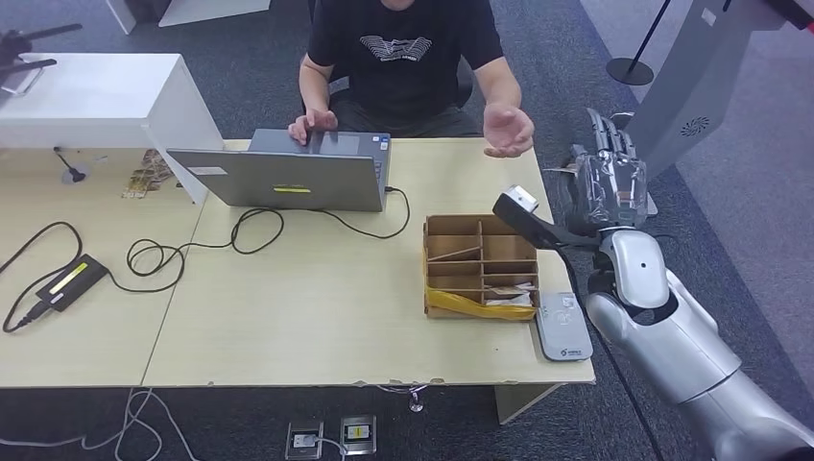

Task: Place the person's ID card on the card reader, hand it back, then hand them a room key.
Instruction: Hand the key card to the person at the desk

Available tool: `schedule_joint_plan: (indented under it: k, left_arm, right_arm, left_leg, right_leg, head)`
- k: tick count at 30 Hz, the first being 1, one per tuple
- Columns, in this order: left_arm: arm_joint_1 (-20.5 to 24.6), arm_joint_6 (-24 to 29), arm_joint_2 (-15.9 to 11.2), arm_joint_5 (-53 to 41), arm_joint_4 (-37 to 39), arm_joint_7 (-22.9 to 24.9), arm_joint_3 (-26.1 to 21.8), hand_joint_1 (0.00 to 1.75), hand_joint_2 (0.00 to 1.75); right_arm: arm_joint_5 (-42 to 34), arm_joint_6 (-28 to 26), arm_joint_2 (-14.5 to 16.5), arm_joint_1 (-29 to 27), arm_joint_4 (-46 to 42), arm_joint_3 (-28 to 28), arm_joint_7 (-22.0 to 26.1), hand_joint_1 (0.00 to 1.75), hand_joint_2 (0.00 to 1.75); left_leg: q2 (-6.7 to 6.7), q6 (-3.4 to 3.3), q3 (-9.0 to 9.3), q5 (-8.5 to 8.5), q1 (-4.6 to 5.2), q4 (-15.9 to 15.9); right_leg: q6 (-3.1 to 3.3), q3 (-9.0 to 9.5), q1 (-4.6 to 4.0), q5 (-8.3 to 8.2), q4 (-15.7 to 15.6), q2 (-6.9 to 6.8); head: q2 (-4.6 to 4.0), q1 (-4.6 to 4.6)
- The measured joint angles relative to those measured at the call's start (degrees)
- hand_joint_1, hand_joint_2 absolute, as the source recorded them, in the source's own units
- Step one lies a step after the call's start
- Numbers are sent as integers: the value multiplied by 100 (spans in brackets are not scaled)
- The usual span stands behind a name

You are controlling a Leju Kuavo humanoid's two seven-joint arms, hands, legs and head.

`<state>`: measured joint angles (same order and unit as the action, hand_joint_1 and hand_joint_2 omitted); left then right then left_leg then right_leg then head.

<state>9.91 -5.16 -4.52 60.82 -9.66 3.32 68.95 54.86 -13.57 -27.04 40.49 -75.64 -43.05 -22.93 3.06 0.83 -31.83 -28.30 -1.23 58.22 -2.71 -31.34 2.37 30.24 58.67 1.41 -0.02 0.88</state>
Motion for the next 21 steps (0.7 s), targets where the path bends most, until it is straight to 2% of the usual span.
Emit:
schedule_joint_plan:
  k: [13, 14, 17, 18, 21]
  left_arm:
    - [-6, 0, 8, -29, 0, 40, 98, 0, 0]
    - [-7, 0, 8, -29, 0, 40, 103, 0, 0]
    - [-11, 0, 10, -29, 0, 40, 107, 0, 0]
    - [-13, 0, 10, -24, 0, 40, 108, 0, 0]
    - [-16, 0, 9, -5, 0, 40, 108, 0, 0]
  right_arm:
    - [-28, 95, 100, -18, 286, -134, -170, 174, 175]
    - [-28, 108, 101, -26, 291, -134, -180, 147, 175]
    - [-17, 127, 103, -56, 303, -135, -208, 19, 175]
    - [-2, 123, 105, -64, 309, -136, -218, 3, 175]
    - [96, 84, 111, -85, 336, -137, -230, 0, 175]
  left_leg:
    - [-1, 0, 3, 0, 0, 0]
    - [-1, 0, 3, 0, 0, 0]
    - [-1, 0, 3, 0, 0, 0]
    - [-1, 0, 3, 0, 0, 0]
    - [-1, 0, 3, 0, 0, 0]
  right_leg:
    - [0, -1, 0, 0, -1, 2]
    - [0, -1, 0, 0, -1, 2]
    - [0, -1, 0, 0, 0, 1]
    - [0, -1, 0, 0, 0, 2]
    - [0, -1, 0, 0, -1, 2]
  head:
    - [0, -1]
    - [0, -1]
    - [0, -1]
    - [0, -1]
    - [0, -1]
